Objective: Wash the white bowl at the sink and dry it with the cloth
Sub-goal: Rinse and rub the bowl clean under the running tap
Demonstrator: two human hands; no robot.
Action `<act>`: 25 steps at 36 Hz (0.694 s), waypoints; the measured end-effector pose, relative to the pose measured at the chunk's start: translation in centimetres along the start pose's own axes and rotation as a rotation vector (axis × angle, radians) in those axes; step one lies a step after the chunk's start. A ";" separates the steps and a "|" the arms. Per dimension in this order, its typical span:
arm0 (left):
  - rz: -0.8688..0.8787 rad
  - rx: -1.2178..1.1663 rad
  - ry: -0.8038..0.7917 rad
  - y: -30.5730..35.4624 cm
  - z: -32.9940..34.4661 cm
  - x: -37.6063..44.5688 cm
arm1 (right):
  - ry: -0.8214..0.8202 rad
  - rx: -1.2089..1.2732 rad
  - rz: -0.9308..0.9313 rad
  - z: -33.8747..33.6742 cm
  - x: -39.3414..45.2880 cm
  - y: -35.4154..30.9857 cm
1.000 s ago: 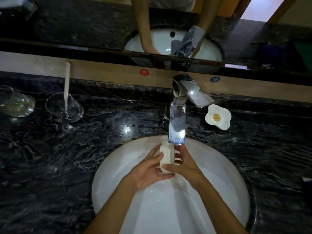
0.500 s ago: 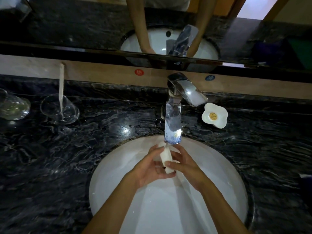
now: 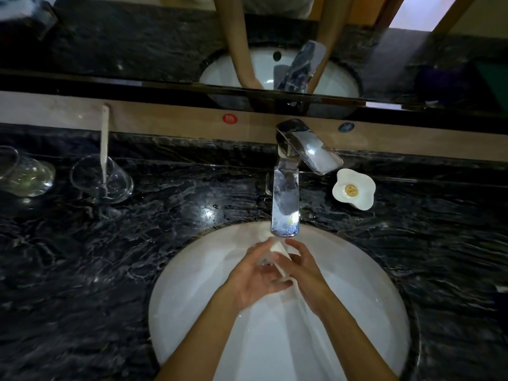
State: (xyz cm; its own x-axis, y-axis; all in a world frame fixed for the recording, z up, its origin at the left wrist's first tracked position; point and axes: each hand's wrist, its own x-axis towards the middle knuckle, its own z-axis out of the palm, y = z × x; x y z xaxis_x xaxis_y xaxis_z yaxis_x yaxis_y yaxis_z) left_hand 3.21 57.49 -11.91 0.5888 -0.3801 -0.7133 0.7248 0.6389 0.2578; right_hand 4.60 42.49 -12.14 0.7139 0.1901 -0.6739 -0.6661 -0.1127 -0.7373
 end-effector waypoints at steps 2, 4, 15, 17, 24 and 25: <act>0.033 -0.009 0.005 -0.3 0.4 0.2 | 0.001 -0.032 0.005 0.1 -0.2 -0.2; 0.049 -0.014 0.024 -0.3 0.9 0.2 | -0.001 -0.052 0.004 0.3 -0.3 -0.4; -0.001 -0.212 0.028 0.0 -0.4 0.6 | -0.018 -0.033 -0.035 -0.6 -0.9 -0.5; -0.022 -0.234 0.037 0.0 -0.7 0.6 | -0.028 -0.025 -0.032 -0.7 -0.9 -0.4; -0.099 -0.181 -0.015 -0.5 -0.8 0.6 | -0.109 0.042 0.012 -1.2 -0.2 0.2; -0.102 -0.172 -0.023 -0.5 -0.9 0.6 | -0.107 0.043 0.017 -1.3 -0.1 0.2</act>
State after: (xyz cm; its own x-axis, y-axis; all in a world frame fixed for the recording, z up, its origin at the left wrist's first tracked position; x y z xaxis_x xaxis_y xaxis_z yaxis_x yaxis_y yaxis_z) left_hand 2.89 57.50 -13.03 0.5251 -0.4622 -0.7146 0.7100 0.7008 0.0685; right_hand 4.69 41.19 -12.32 0.6771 0.2919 -0.6755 -0.6879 -0.0751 -0.7220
